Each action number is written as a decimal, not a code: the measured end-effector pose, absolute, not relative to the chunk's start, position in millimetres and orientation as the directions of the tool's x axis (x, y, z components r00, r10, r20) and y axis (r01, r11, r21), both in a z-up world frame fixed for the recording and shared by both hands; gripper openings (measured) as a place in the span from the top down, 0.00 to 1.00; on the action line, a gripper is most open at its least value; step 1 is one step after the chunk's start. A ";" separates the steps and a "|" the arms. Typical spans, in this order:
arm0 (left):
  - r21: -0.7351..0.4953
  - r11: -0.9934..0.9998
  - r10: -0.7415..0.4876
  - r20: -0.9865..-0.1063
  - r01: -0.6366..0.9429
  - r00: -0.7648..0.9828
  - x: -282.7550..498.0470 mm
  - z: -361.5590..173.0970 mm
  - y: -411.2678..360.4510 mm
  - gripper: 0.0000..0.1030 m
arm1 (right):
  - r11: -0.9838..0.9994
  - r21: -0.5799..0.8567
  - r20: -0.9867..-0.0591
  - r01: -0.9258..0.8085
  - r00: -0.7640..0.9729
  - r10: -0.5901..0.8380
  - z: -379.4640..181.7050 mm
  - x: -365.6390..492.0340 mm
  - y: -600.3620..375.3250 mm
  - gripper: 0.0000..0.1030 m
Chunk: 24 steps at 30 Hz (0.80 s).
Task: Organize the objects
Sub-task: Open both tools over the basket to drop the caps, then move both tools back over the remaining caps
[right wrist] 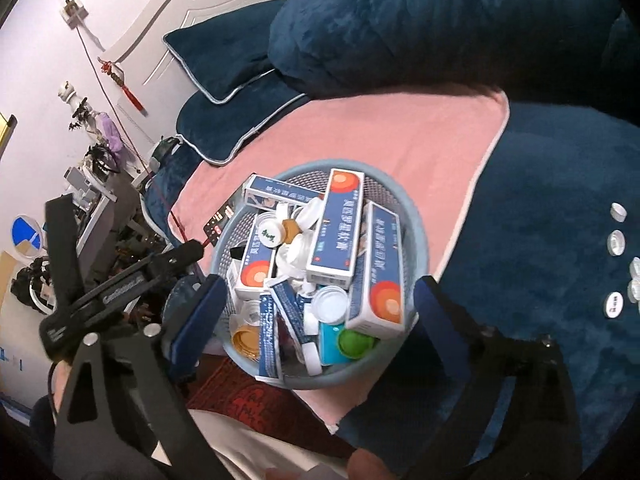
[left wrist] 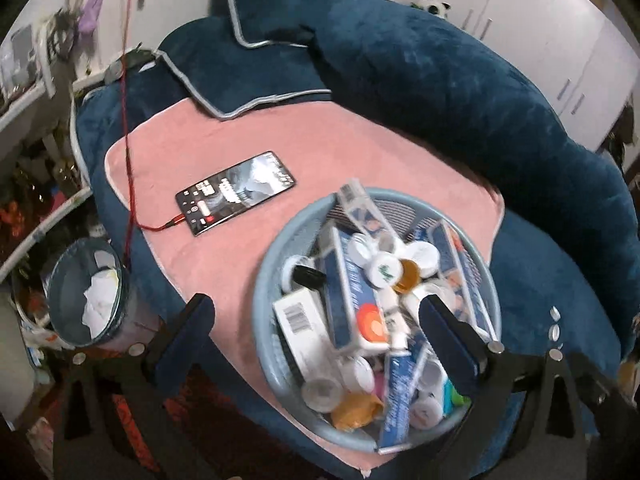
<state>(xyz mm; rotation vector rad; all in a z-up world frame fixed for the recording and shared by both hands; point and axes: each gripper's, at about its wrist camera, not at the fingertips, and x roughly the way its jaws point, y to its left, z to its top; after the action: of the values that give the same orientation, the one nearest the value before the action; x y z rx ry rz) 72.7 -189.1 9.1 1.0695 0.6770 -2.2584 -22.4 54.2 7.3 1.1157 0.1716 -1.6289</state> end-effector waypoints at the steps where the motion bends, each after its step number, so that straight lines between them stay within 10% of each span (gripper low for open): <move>1: -0.201 -0.734 -0.256 -0.803 0.649 -0.538 70.7 11.6 -183.8 0.01 | -0.396 0.414 -0.728 0.820 0.037 -0.685 8.3 -24.4 57.2 0.03; 24: -0.189 -0.941 -0.041 -0.757 0.279 -0.652 -28.3 24.9 14.8 0.01 | -0.631 0.319 -0.776 0.707 -0.187 -0.602 2.3 -143.6 231.6 0.00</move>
<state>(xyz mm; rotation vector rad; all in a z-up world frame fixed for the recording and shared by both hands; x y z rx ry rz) -28.3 14.8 24.9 1.2123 0.4342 -2.6685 -143.6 231.6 2.3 1.1861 0.1388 -1.9213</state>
